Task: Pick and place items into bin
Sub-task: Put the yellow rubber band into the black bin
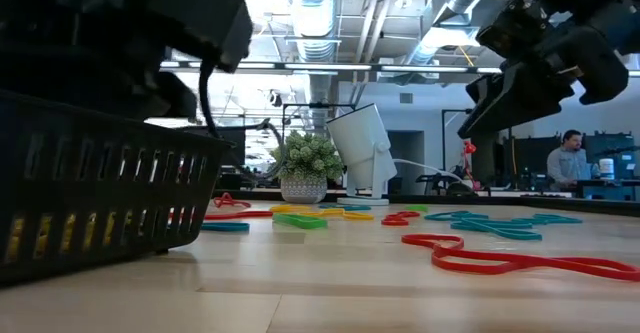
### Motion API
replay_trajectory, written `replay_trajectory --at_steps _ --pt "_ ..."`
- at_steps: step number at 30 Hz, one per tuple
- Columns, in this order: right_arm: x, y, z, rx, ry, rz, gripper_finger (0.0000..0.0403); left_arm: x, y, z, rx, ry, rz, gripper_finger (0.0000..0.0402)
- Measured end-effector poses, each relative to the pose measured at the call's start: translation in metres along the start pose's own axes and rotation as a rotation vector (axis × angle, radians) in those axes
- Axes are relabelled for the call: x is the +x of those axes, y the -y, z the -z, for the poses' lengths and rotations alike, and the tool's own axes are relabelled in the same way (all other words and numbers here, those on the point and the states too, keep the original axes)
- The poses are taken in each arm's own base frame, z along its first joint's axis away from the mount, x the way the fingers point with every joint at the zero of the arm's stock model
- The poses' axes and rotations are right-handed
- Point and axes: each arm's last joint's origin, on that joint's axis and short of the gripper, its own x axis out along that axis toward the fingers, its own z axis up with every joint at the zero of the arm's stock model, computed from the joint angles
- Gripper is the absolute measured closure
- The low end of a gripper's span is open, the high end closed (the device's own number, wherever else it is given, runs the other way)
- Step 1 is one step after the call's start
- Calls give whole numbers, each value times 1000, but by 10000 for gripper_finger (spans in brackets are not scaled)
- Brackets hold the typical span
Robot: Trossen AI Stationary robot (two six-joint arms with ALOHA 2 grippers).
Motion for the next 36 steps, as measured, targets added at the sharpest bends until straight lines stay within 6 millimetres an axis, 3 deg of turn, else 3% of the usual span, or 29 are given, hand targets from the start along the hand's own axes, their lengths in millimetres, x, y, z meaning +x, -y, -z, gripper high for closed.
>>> replay_trajectory --at_steps 7,15,18,21,26,30,36 --pt "0 2 -25 -19 144 13 279 -32 4 -3 -5 -44 -76 288" --pt "1 22 -34 11 189 93 278 -88 -2 9 -14 -172 -340 280" --pt "14 26 -31 32 169 95 281 -108 1 8 39 -50 -414 280" --pt "30 28 -40 8 250 63 282 -134 0 12 108 67 -439 280" --pt "61 32 -53 3 236 1 282 -176 -16 24 28 270 -514 280" --pt "90 31 -41 -7 115 -15 282 -206 -28 38 -4 393 -530 280" --pt "120 33 -22 -12 5 -13 282 -228 -38 49 -25 509 -581 280"
